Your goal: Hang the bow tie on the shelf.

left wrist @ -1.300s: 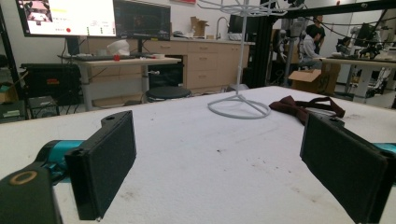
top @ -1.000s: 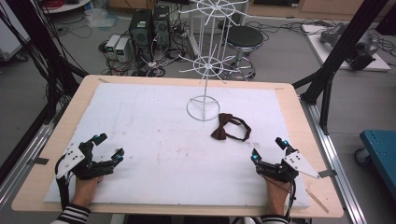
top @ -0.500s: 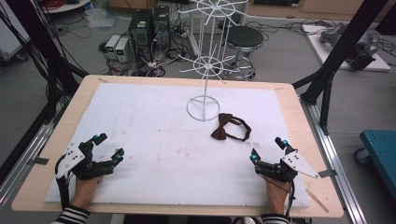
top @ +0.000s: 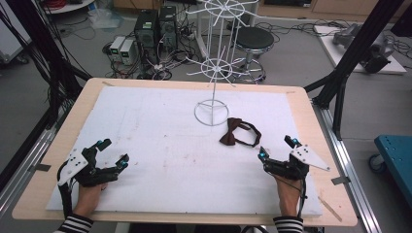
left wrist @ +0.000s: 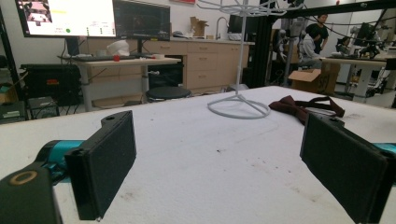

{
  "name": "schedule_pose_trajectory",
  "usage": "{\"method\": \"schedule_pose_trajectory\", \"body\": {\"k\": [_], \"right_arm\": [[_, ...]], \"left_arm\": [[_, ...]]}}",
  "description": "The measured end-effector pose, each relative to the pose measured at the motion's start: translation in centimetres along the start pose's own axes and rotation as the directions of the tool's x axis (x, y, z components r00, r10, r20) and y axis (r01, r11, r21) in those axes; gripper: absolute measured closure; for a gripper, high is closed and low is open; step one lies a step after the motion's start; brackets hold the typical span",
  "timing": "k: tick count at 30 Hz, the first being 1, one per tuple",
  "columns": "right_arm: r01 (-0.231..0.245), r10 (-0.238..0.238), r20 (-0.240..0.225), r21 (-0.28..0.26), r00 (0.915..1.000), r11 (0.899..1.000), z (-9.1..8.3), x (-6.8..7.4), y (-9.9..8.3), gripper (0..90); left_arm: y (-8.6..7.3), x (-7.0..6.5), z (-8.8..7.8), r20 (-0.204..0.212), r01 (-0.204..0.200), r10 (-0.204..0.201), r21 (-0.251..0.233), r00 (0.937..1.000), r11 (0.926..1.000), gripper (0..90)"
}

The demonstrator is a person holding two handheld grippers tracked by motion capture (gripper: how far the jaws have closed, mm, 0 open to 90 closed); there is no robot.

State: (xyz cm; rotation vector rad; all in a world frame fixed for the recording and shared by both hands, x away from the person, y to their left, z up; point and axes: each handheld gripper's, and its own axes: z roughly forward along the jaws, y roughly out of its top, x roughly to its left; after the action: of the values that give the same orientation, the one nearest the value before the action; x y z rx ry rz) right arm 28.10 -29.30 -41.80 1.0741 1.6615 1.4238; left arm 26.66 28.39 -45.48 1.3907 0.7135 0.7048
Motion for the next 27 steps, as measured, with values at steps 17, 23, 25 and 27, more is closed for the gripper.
{"method": "schedule_pose_trajectory", "body": {"k": [17,23,25,27], "right_arm": [[0.027,-0.011,-0.073,0.222,0.9973,0.975,5.0,0.6,4.3,1.0],[0.041,-0.015,-0.09,0.288,0.9958,0.957,6.7,0.7,5.2,1.0],[0.042,-0.014,-0.096,0.306,0.9953,0.951,7.1,0.7,5.4,1.0],[0.046,-0.015,-0.098,0.319,0.995,0.947,7.3,0.7,5.5,1.0]], "left_arm": [[0.0,0.0,0.0,-0.001,0.004,-0.004,-0.001,1.0,1.0,10.9],[0.0,0.0,0.0,-0.001,0.002,-0.002,0.0,1.0,1.0,11.0],[0.0,0.0,0.0,-0.001,0.002,-0.002,-0.001,1.0,1.0,11.0],[0.0,0.0,0.0,-0.001,0.003,-0.003,-0.002,1.0,1.0,10.9]]}}
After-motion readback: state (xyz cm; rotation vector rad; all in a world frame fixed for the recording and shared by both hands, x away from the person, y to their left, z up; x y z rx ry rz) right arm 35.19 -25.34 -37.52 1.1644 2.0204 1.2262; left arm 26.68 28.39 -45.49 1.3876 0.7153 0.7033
